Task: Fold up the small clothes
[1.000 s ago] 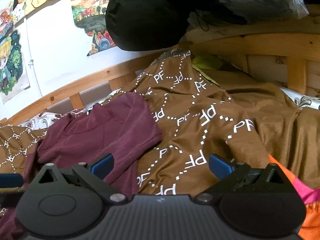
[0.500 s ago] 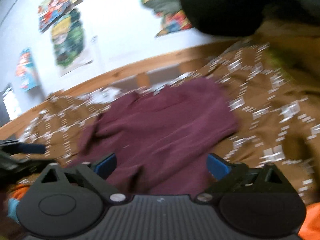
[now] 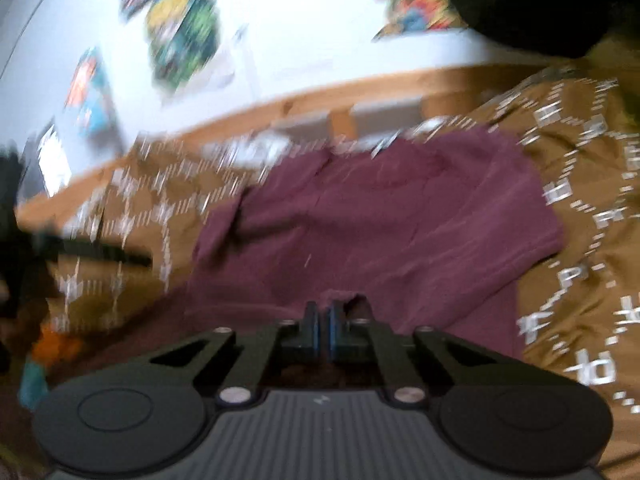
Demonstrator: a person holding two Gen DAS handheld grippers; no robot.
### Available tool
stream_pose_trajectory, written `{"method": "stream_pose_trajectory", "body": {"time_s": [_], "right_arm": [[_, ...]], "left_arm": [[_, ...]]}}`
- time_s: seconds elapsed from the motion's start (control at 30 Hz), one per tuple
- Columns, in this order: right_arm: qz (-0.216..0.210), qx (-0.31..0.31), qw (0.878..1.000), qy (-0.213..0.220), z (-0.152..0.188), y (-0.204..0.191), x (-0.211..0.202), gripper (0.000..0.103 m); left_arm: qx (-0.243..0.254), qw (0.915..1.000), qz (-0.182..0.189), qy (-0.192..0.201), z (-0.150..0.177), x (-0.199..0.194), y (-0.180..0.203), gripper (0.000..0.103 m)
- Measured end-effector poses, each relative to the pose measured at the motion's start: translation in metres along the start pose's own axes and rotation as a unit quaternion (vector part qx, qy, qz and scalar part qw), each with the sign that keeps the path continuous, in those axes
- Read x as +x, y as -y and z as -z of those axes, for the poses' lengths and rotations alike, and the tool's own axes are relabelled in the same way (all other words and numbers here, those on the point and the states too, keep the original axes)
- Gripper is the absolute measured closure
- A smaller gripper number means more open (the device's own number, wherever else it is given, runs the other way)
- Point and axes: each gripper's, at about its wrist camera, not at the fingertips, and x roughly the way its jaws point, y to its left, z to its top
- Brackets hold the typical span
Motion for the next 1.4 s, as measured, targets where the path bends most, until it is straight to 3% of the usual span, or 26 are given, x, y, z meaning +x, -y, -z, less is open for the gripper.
{"method": "stream_pose_trajectory", "body": {"time_s": [0.13,0.3,0.4,0.57,0.67,0.73,0.8,0.83,0.9,0.93,0.97,1.0,1.07,1.2,1.3,1.37,1.4], "right_arm": [[0.032,0.081,0.996,0.034,-0.015,0.022,-0.022,0.098],[0.069,0.181,0.981,-0.009,-0.011,0.049,-0.018,0.098],[0.095,0.178,0.979,-0.032,-0.009,0.054,-0.009,0.096],[0.133,0.117,0.982,-0.061,-0.02,0.049,-0.004,0.053],[0.082,0.066,0.991,-0.085,-0.035,0.039,0.009,0.036],[0.046,0.008,0.993,-0.109,-0.041,0.022,0.026,0.035],[0.03,-0.045,0.99,-0.128,-0.045,0.006,0.045,0.034],[0.016,-0.071,0.987,-0.143,-0.047,-0.001,0.058,0.034],[-0.003,-0.095,0.981,-0.169,-0.05,-0.012,0.082,0.036],[-0.013,-0.107,0.977,-0.183,-0.05,-0.016,0.094,0.054],[-0.017,-0.117,0.973,-0.196,-0.05,-0.019,0.104,0.086],[-0.014,-0.118,0.97,-0.213,-0.05,-0.021,0.115,0.095],[-0.014,-0.092,0.971,-0.221,-0.052,-0.017,0.12,0.099],[0.02,-0.046,0.982,-0.181,-0.071,-0.001,0.105,0.1],[0.018,-0.004,0.979,-0.202,-0.072,0.016,0.115,0.099],[0.016,-0.024,0.976,-0.217,-0.072,0.014,0.123,0.088],[0.011,-0.028,0.976,-0.214,-0.075,0.01,0.127,0.084]], "left_arm": [[-0.001,0.9999,0.01,0.002,-0.012,0.023,-0.001,0.005],[-0.015,0.999,0.042,0.008,-0.026,0.053,-0.003,0.005],[-0.023,0.9979,0.058,0.014,-0.033,0.069,-0.007,0.007],[-0.074,0.9919,0.103,0.0,-0.037,0.091,-0.025,0.022],[-0.111,0.9834,0.142,-0.018,-0.033,0.101,-0.037,0.039],[-0.124,0.9791,0.159,-0.026,-0.031,0.106,-0.042,0.05],[-0.133,0.9748,0.174,-0.039,-0.03,0.113,-0.045,0.065],[-0.137,0.9728,0.181,-0.048,-0.03,0.117,-0.046,0.068],[-0.147,0.9684,0.192,-0.059,-0.029,0.125,-0.047,0.093],[-0.156,0.9662,0.196,-0.061,-0.029,0.128,-0.048,0.097],[-0.164,0.9645,0.198,-0.06,-0.028,0.128,-0.049,0.097],[-0.17,0.9635,0.198,-0.057,-0.027,0.128,-0.05,0.098],[-0.174,0.9638,0.196,-0.05,-0.026,0.125,-0.051,0.099],[-0.184,0.9629,0.195,-0.03,-0.023,0.119,-0.054,0.099],[-0.18,0.9646,0.192,-0.018,-0.02,0.115,-0.053,0.099],[-0.168,0.9668,0.193,-0.01,-0.019,0.112,-0.052,0.096],[-0.16,0.9683,0.191,-0.009,-0.02,0.112,-0.051,0.088]]}}
